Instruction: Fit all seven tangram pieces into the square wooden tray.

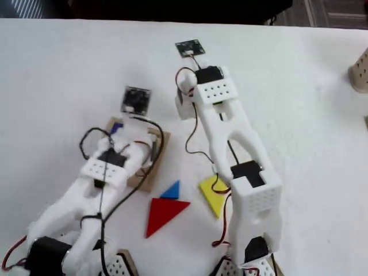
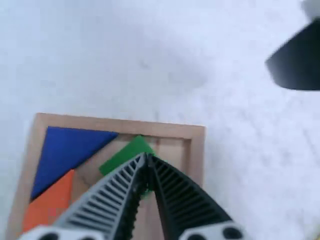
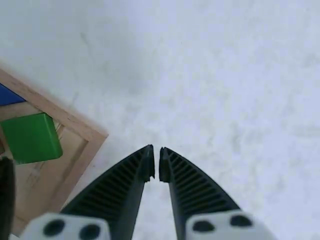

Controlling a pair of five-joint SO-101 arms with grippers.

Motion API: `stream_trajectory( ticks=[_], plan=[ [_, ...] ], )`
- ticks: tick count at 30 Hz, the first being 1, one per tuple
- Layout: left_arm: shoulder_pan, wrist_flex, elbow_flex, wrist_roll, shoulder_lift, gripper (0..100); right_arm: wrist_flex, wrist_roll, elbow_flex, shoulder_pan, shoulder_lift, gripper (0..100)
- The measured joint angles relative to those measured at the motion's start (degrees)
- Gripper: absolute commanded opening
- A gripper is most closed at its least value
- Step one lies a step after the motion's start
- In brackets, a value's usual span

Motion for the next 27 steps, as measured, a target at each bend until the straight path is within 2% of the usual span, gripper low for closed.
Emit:
stream_trajectory(
  ticks=[3, 9, 15, 17, 20, 27],
  plan=[
    [3.3, -1.3, -1.4, 2.1, 5.8, 2, 0.0, 0.0, 0.0, 0.0, 0.0, 1.7],
    [4.0, -1.5, -8.4, 2.3, 17.8, 2, 0.0, 0.0, 0.0, 0.0, 0.0, 1.7],
    [2.5, 2.2, -9.3, 2.1, 18.5, 2, 0.0, 0.0, 0.0, 0.0, 0.0, 1.7],
    [1.5, 3.3, -9.5, 0.1, 18.5, 2, 0.0, 0.0, 0.0, 0.0, 0.0, 1.7],
    [0.1, 3.7, -9.5, -2.1, 18.5, 2, 0.0, 0.0, 0.0, 0.0, 0.0, 1.7],
    [-0.9, 3.7, -9.6, -2.3, 18.5, 2, 0.0, 0.0, 0.0, 0.0, 0.0, 1.7]
  ],
)
